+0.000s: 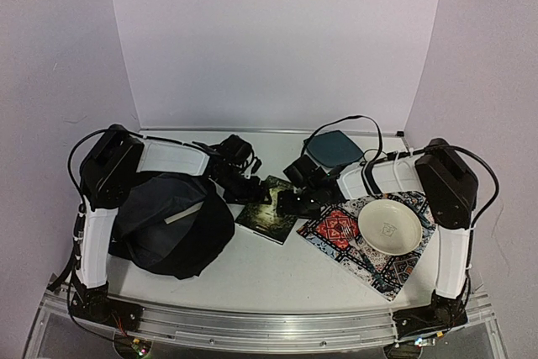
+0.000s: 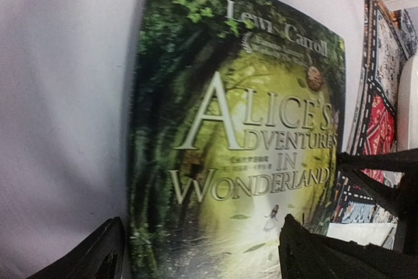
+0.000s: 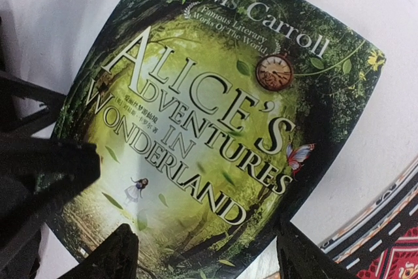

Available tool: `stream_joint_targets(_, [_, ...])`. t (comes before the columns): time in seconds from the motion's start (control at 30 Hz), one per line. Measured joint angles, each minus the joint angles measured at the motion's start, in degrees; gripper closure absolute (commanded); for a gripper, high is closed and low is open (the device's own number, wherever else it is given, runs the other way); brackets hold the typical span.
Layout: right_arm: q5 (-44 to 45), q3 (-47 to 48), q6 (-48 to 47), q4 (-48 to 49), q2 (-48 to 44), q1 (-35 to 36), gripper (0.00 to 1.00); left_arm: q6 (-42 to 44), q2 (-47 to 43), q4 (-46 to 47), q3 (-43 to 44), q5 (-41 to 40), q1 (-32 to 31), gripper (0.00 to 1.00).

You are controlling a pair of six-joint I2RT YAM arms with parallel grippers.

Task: Pack the student bag
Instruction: Pick up the book at the center of the board.

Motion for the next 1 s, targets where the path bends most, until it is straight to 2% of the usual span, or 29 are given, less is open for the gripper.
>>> stream_joint_targets(0.23, [-0.38,0.9,-2.23,1.15,1.11,-1.12,0.32,-5.62,-3.88,7.03,-8.01,4.59,0.51,0.24])
stream_joint_targets(0.5, [-2.72,0.9,-3.42,3.5,1.9,-1.81,0.36,-19.52,-12.03,18.21,-22.17,9.66,0.32,0.24])
stream_joint_targets(0.83, [-4.89,-0.84,-2.81,7.34,1.95,-2.84,0.38,-29.25,-17.47,26.27,-27.93,9.67,0.35,0.24])
stream_joint_targets(1.0, [-7.23,-2.1,-1.45,11.06,1.95,-3.73,0.39,-34.48,-20.27,34.17,-32.64,9.22,0.6,0.26])
